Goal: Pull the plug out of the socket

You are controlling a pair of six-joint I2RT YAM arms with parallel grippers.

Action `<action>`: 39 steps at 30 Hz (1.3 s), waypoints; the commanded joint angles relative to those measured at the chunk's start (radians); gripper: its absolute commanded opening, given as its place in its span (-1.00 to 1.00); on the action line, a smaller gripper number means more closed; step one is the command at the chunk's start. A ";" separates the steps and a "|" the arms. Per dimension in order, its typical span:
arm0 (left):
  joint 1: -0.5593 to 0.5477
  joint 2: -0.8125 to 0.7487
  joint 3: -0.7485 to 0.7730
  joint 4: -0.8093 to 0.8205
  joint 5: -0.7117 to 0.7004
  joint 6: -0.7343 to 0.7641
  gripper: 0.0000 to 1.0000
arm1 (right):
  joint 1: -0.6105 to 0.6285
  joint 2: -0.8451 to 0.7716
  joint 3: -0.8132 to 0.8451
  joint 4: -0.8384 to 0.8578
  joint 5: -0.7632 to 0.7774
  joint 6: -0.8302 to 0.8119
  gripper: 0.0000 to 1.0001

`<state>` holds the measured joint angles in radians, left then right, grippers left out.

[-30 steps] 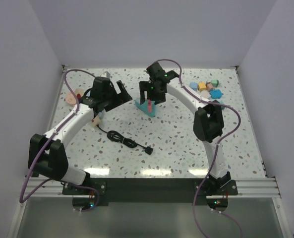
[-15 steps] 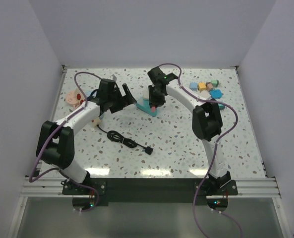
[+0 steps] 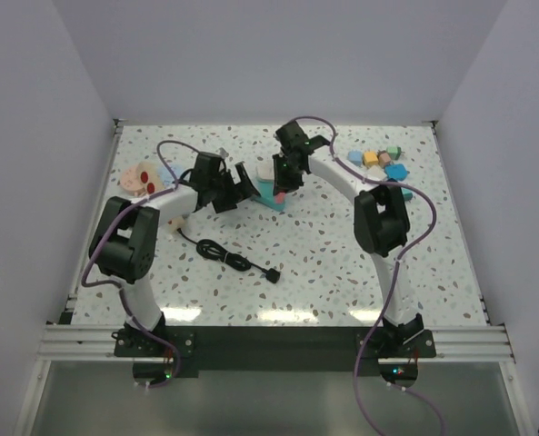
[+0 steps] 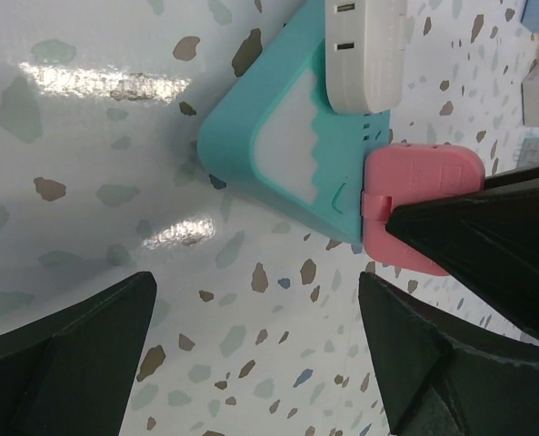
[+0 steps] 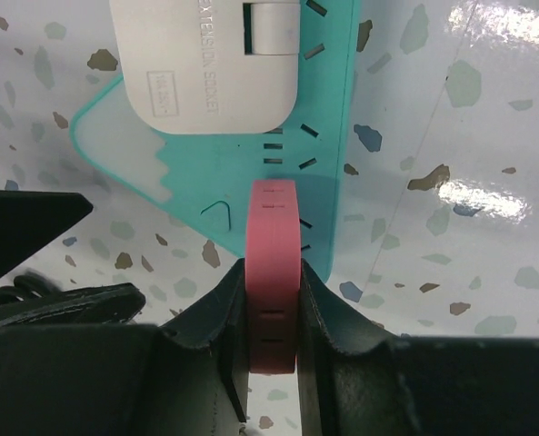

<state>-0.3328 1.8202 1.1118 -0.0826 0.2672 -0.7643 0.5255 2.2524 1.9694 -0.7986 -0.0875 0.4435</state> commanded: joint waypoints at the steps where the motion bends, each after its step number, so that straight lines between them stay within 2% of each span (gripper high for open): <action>1: -0.020 0.013 0.019 0.118 0.030 0.003 0.96 | -0.007 0.007 -0.049 0.039 -0.009 -0.012 -1.00; 7: -0.049 0.045 0.014 0.210 0.013 -0.052 1.00 | -0.012 -0.051 -0.125 0.093 -0.144 0.056 -1.00; 10: -0.054 0.051 -0.004 0.251 0.017 -0.107 1.00 | -0.015 -0.120 -0.237 0.230 -0.224 0.168 -1.00; 17: -0.055 -0.015 -0.055 0.141 -0.158 -0.184 1.00 | -0.019 -0.238 -0.464 0.481 -0.305 0.496 -1.00; 20: -0.057 -0.016 -0.069 0.106 -0.164 -0.205 0.98 | -0.019 -0.283 -0.518 0.533 -0.288 0.544 -1.00; 23: -0.058 -0.030 -0.138 0.194 -0.146 -0.246 0.93 | -0.019 -0.294 -0.521 0.530 -0.297 0.549 -1.00; 24: -0.058 -0.032 -0.179 0.281 -0.140 -0.253 0.92 | -0.019 -0.294 -0.521 0.530 -0.307 0.558 -1.00; 31: -0.058 -0.001 -0.217 0.475 -0.071 -0.355 0.67 | -0.019 -0.326 -0.645 0.700 -0.376 0.659 -1.00; 36: -0.061 -0.002 -0.208 0.521 -0.069 -0.417 0.50 | -0.015 -0.338 -0.719 0.826 -0.413 0.754 -1.00; 39: -0.061 -0.016 -0.211 0.543 -0.083 -0.441 0.23 | -0.015 -0.349 -0.747 0.861 -0.420 0.778 -1.00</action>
<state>-0.3851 1.8194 0.8959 0.3187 0.1677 -1.1431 0.4961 1.9518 1.2388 -0.0265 -0.4259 1.1446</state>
